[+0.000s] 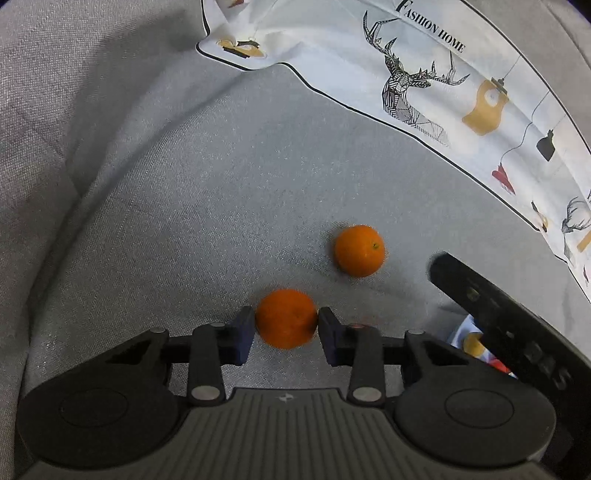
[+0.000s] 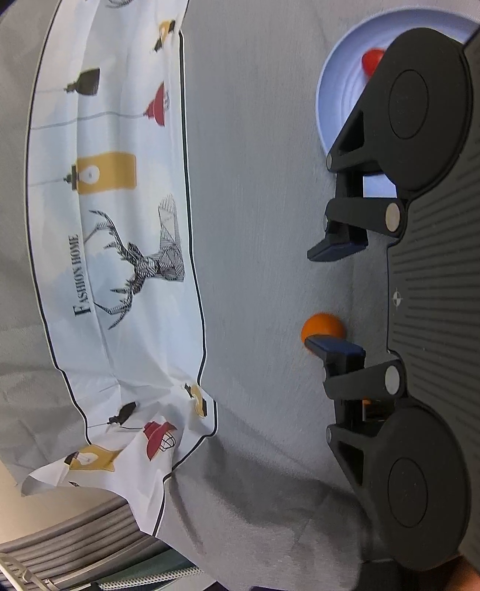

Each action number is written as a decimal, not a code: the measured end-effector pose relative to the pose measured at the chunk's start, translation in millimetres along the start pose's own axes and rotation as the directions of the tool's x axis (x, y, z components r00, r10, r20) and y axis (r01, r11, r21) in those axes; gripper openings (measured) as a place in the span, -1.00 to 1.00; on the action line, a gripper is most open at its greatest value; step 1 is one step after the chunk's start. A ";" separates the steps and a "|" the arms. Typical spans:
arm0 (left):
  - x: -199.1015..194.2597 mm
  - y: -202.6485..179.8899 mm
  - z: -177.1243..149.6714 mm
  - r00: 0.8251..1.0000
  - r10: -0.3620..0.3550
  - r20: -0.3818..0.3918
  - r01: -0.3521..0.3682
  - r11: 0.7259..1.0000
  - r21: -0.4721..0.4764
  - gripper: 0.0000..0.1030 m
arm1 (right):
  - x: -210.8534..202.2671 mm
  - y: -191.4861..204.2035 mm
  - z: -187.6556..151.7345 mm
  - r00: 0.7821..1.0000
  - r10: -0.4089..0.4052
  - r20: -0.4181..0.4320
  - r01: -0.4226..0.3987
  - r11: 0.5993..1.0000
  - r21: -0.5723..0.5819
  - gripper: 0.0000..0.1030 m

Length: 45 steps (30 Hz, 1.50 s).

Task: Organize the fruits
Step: 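Grasp an orange with the left gripper while the right gripper grasps another orange, then carry both oranges over the blue plate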

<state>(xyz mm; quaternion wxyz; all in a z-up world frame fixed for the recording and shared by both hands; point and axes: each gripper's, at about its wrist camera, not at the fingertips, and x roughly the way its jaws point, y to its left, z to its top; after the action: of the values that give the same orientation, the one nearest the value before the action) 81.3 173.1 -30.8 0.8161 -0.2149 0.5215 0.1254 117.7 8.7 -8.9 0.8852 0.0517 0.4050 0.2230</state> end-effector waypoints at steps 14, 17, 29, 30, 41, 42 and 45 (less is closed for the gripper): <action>-6.8 16.7 8.5 0.996 0.083 0.033 -0.082 0.996 -0.023 -0.20 | 63.8 28.5 5.6 0.994 0.024 -0.102 -0.029 0.998 -0.050 0.12; -5.8 17.4 9.3 0.997 0.075 0.023 -0.075 0.997 -0.030 -0.20 | 74.0 32.0 4.8 0.993 0.013 -0.121 -0.021 0.997 -0.068 0.12; -3.3 13.6 11.1 0.997 0.081 0.017 -0.081 0.997 -0.014 -0.21 | 85.9 32.3 4.6 0.991 -0.021 -0.130 0.007 0.995 -0.102 -0.27; -3.0 13.6 11.6 0.997 0.079 0.017 -0.079 0.997 -0.012 -0.21 | 85.0 31.9 4.6 0.992 -0.023 -0.128 0.009 0.995 -0.103 -0.28; -13.1 9.3 7.0 0.996 0.073 0.044 -0.074 0.997 0.019 -0.22 | 37.7 15.1 6.8 0.999 -0.030 -0.036 0.028 0.997 -0.065 -0.29; -14.2 8.7 6.1 0.996 0.072 0.046 -0.073 0.997 0.022 -0.22 | 32.0 13.5 6.3 0.999 -0.031 -0.031 0.029 0.997 -0.065 -0.29; -19.7 5.5 2.2 0.995 0.073 0.066 -0.076 0.996 0.047 -0.22 | 10.4 9.6 3.0 1.000 -0.026 -0.003 0.026 0.998 -0.065 -0.28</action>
<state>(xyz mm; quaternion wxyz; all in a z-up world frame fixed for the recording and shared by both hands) 72.3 179.4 -13.4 0.8322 -0.1711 0.5057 0.1498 122.4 22.2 -11.5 0.8885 0.0171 0.3998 0.2248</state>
